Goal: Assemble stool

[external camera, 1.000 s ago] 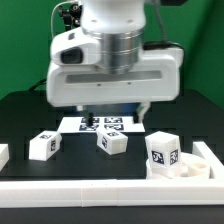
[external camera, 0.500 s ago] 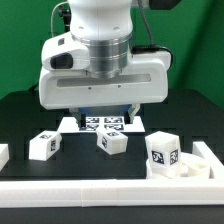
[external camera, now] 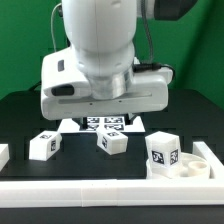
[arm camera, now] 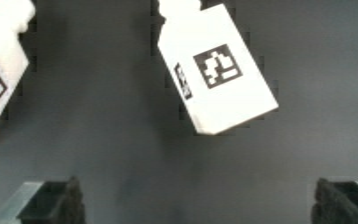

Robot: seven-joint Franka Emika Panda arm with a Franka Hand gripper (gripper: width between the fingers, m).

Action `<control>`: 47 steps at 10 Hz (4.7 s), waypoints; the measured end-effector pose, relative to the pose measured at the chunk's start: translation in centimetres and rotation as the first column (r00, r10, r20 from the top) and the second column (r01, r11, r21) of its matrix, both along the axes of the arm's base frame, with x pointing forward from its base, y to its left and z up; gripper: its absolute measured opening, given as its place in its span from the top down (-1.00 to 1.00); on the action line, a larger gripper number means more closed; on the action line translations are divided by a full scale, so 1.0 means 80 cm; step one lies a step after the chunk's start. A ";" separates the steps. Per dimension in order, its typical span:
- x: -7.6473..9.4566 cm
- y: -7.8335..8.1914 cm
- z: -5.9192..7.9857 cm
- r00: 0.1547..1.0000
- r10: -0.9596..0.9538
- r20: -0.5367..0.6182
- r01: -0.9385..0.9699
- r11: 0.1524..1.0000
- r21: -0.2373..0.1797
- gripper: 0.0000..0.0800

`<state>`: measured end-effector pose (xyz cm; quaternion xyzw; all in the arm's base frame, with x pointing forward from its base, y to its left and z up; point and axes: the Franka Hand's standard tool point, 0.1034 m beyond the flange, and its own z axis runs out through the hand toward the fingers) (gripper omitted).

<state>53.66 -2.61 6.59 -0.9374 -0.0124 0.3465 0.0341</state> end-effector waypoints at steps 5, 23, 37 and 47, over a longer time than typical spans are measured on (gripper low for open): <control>-0.006 0.007 -0.016 0.992 -0.001 -0.130 0.000 1.000 -0.006 -0.62; -0.036 0.012 -0.072 0.977 0.007 -0.211 -0.008 1.000 -0.003 -0.62; 0.008 0.029 0.047 0.991 -0.002 -0.130 0.001 1.000 -0.008 1.00; -0.013 0.015 -0.001 0.998 -0.031 -0.048 0.030 0.999 -0.028 -0.39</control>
Offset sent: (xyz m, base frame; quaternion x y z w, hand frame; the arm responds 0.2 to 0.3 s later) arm 0.0000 0.0000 0.0000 0.0000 0.0000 0.0000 1.0000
